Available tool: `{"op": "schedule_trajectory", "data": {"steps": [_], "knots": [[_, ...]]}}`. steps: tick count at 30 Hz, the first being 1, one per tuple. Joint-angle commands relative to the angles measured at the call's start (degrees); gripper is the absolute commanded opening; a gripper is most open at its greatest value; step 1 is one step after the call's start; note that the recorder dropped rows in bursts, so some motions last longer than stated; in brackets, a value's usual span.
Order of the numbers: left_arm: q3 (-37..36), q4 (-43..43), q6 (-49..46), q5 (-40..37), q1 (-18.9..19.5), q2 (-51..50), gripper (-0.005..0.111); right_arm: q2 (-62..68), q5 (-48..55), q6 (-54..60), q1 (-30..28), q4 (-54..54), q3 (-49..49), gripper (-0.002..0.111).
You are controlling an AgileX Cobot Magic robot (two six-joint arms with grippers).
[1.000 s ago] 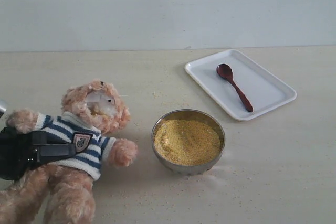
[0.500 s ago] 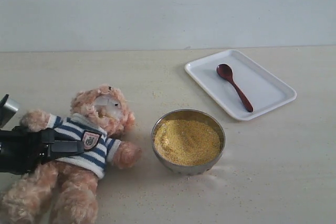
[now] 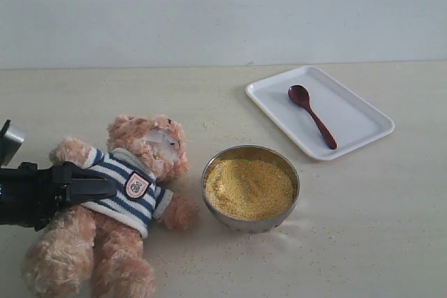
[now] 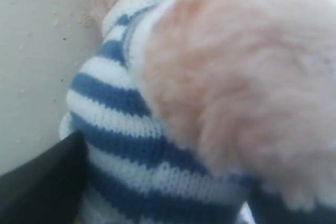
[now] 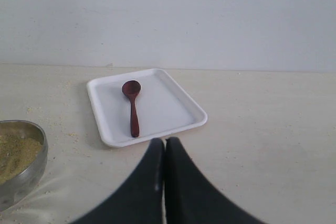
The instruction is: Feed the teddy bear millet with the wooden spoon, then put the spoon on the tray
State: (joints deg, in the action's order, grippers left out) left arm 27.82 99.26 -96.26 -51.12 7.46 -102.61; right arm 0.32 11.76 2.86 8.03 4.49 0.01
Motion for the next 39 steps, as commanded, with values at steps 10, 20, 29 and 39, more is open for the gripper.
{"op": "schedule_trajectory", "data": {"steps": [10,20,29,39], "knots": [[0.23,-11.89,11.53,-3.24,8.87,16.33,0.07,-0.32,0.12,0.0,-0.2,-0.03,-0.01,0.0],[0.23,-18.0,20.21,-3.54,18.28,39.3,0.039,-0.32,0.12,0.0,-0.2,-0.03,-0.01,0.0],[0.23,-18.04,25.13,-4.09,18.75,60.19,0.005,-0.32,0.12,0.0,-0.2,-0.03,-0.01,0.0],[0.23,-16.98,25.23,-8.05,18.63,66.41,0.005,-0.32,0.12,0.0,-0.2,-0.03,-0.01,0.0]]}}
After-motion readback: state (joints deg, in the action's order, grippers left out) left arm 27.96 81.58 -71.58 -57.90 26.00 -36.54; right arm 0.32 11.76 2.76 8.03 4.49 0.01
